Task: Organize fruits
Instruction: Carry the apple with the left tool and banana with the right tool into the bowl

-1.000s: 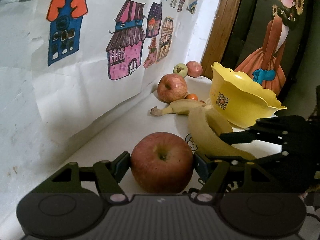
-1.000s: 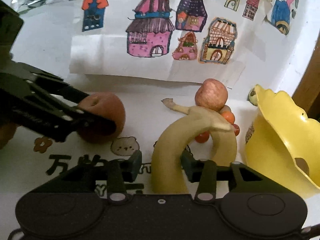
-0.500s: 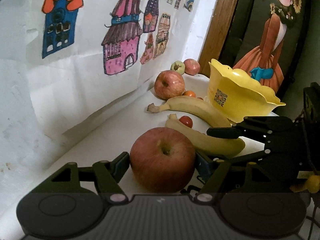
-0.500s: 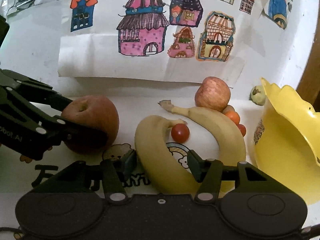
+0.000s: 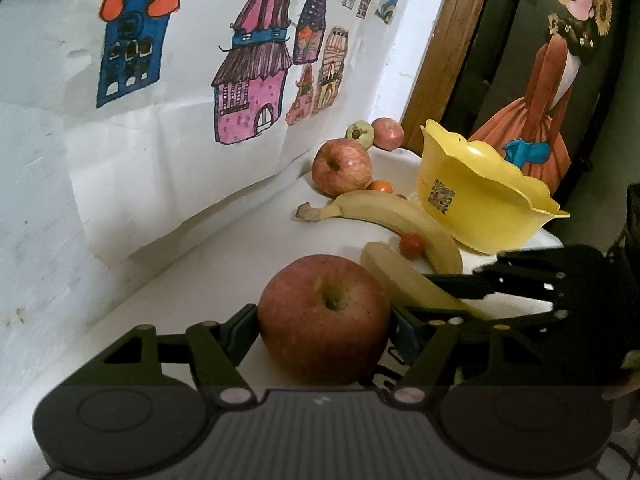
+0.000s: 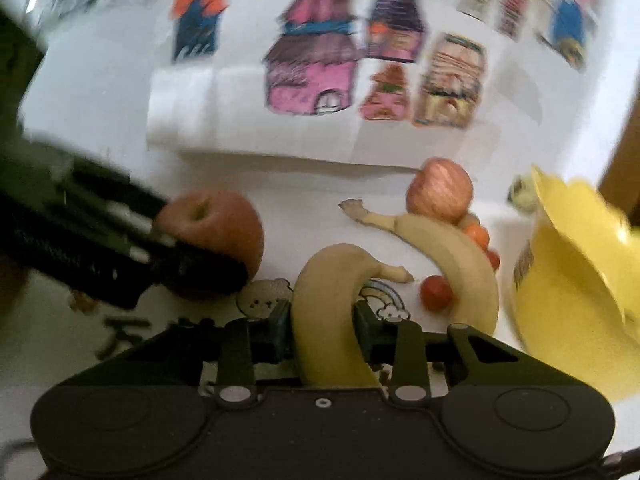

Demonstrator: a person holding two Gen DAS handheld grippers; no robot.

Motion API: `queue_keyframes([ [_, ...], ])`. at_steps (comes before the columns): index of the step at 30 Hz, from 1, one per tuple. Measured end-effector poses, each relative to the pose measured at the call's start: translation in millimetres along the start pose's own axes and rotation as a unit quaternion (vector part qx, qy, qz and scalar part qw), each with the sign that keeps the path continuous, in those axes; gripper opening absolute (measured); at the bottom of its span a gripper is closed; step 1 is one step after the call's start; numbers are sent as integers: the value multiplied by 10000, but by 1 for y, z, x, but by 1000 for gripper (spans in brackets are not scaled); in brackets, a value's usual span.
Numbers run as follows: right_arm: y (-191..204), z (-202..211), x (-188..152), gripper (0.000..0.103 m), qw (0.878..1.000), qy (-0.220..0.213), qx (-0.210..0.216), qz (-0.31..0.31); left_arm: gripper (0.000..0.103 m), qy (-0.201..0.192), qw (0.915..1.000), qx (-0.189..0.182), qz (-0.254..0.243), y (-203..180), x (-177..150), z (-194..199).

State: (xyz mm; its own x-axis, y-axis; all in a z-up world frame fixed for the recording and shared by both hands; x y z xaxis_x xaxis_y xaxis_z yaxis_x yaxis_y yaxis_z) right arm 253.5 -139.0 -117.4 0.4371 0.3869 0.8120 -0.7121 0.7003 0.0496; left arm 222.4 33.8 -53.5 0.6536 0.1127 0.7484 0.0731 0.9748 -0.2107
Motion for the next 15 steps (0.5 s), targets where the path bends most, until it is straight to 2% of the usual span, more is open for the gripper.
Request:
queue_keyframes([
  [5,-14,30,-5,35,9950,-294,380,-874,73,-144,9999,13,16,-5,8,8],
  [9,-24,60,-10,35,9849,-651,645,-1472,73,-259,9996,-60,51,-16,20,15],
  [15,-37,107,-14,35,9743,-1132,635,-1839,73,-487,9986,-182,-65,-47,44,23],
])
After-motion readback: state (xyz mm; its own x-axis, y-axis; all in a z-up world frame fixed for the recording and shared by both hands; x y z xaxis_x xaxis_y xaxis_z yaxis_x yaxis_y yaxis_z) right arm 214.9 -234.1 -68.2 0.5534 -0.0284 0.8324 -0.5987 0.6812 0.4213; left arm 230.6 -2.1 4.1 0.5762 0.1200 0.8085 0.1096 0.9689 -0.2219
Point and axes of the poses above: each gripper's, at about its wrist camera, not at the fingertips, and z roughly against the way its jaws point, y to its left, x to its top, the point moved 3 cm from there along -z, roughly the way its jaws point, and after that the axes turned 4 degrees about x, right-handed, at the moved point
